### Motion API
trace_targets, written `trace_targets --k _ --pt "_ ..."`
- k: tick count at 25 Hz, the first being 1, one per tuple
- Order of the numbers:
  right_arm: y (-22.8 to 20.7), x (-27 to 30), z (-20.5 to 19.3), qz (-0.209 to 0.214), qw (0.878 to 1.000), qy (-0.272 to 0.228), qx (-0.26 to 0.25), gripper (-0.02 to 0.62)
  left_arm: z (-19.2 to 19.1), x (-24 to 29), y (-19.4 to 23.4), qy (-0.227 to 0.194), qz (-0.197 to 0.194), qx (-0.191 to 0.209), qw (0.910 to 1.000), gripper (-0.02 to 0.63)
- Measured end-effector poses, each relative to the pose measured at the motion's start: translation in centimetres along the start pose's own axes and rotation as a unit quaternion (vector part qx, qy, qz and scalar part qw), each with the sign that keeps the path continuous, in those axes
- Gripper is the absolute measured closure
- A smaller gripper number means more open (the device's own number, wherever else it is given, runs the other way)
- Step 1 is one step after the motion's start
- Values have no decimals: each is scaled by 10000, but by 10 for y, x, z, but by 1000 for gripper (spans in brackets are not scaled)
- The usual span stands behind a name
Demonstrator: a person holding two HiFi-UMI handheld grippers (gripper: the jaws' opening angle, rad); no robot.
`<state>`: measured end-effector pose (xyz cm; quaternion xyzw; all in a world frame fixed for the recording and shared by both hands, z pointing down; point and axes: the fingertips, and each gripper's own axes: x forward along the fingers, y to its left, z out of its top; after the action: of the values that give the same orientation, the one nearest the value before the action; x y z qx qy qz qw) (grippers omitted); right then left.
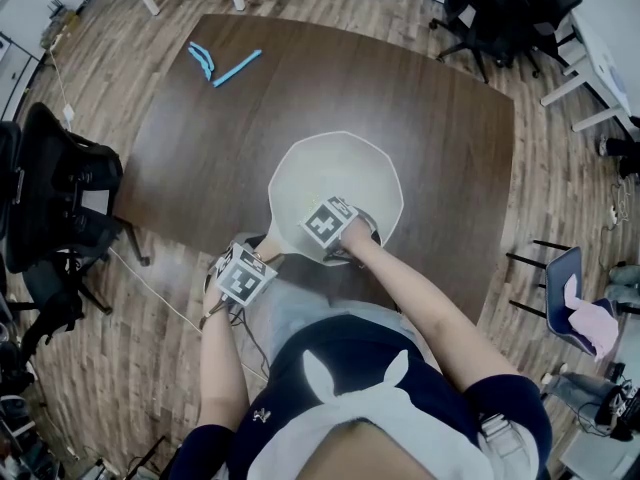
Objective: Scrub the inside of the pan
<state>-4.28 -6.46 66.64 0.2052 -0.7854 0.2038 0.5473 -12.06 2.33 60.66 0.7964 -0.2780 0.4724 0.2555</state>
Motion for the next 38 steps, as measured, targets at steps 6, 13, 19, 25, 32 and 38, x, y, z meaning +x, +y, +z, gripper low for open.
trace_targets --k 6,13,19,25,32,38 --pt "-4 4 16 -219 9995 -227 -73 584 -2 2 1 -6 -11 -1 10000 380" --pt "-16 5 26 -384 9984 -413 -50 584 1 0 0 -20 18 -27 10000 380" --pt "-26 6 31 -515 9976 -468 14 584 -1 1 1 -28 30 -28 10000 380" --pt "-38 5 33 -636 9966 -500 135 584 -1 0 2 -29 18 -29 10000 380" --pt "-52 3 29 -861 9949 -435 280 584 0 0 1 -36 25 -25 10000 380" --pt "-58 0 25 -930 9933 -476 491 584 -1 1 1 -56 27 -20 10000 380"
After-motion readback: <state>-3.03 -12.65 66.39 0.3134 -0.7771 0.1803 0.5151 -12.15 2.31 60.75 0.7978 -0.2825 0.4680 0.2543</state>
